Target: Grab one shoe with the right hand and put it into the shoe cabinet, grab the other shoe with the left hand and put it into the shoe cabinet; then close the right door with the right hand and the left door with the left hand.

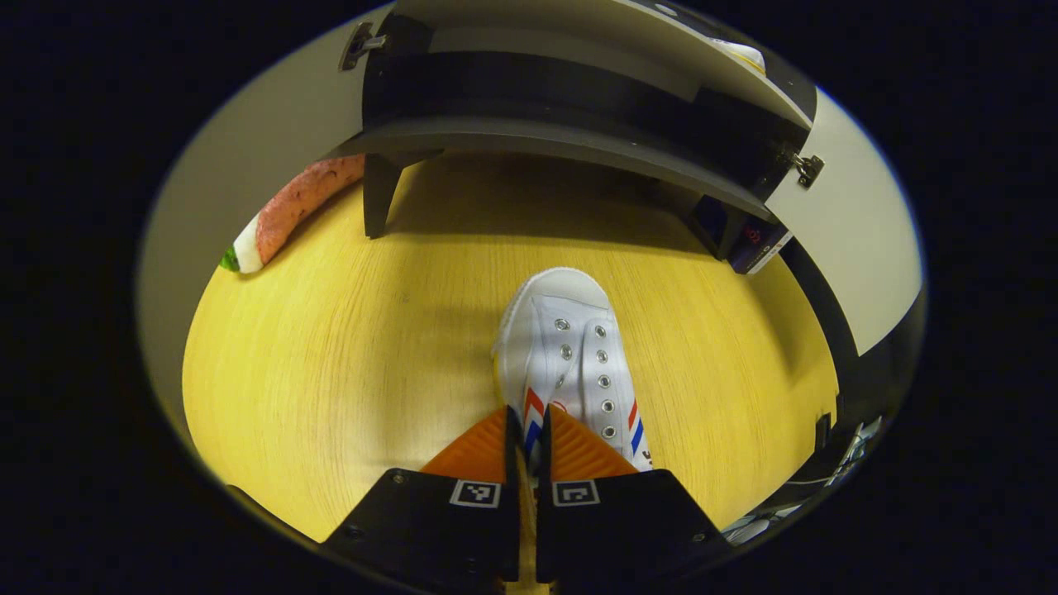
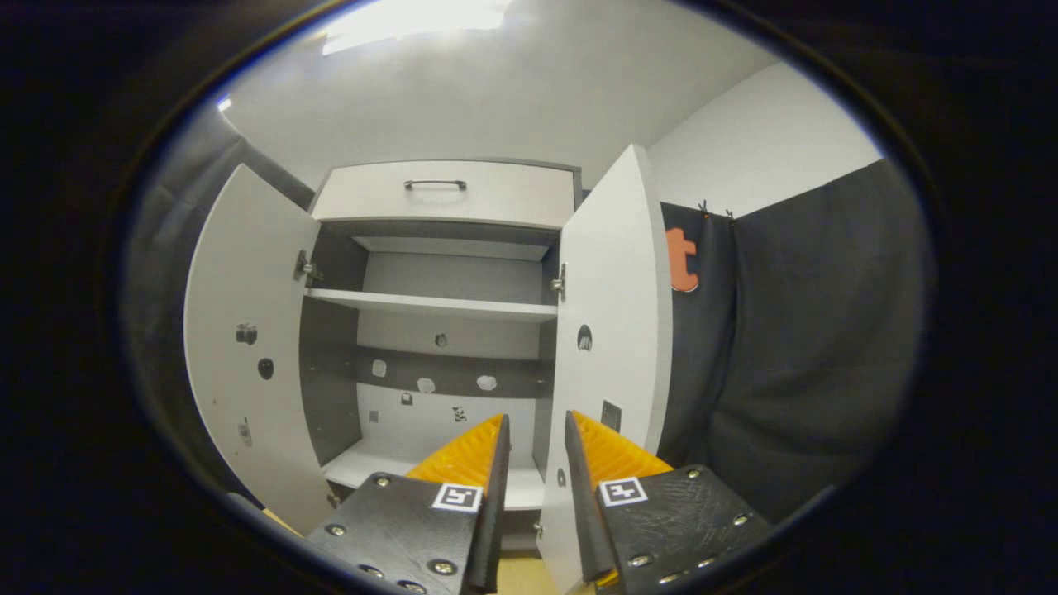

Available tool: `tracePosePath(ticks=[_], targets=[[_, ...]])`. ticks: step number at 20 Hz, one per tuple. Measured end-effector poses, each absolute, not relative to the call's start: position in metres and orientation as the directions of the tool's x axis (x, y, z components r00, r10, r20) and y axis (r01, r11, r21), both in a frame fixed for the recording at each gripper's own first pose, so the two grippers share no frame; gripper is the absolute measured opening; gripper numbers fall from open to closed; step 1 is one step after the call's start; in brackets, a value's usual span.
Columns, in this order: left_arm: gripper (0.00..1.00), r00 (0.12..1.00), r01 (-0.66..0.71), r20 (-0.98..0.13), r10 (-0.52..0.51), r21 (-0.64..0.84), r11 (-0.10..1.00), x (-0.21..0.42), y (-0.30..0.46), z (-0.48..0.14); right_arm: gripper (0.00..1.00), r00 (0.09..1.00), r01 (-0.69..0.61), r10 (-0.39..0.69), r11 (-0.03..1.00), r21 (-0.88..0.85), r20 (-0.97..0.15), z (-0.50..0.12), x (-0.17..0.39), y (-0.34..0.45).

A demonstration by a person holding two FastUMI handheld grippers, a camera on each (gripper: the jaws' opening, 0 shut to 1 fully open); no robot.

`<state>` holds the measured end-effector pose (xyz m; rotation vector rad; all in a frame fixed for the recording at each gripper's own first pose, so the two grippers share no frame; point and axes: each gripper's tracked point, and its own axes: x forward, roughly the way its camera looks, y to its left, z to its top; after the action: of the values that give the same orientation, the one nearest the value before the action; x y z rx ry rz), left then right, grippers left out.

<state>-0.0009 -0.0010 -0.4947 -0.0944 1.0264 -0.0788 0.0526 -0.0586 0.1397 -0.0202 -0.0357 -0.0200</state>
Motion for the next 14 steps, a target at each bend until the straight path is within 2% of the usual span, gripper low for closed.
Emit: tracePosePath(ticks=[1,6,14], targets=[[0.08,0.521,0.038,-0.846,-0.114,-0.111,0.993,0.002,-0.002,-0.488,0.37,0.999,0.023,-0.022,1.000,-0.021,0.033,0.138,0.054,-0.060],[0.09,0.633,0.097,-0.751,-0.190,-0.167,0.981,0.032,-0.020,-0.402,0.37,1.000,0.023,-0.022,1.000,-0.018,0.008,0.128,0.057,-0.061],[0.08,0.834,0.207,-0.480,-0.273,-0.186,0.960,0.101,-0.056,-0.233,0.37,1.000,0.024,-0.024,0.999,-0.027,0.007,0.124,0.059,-0.068]])
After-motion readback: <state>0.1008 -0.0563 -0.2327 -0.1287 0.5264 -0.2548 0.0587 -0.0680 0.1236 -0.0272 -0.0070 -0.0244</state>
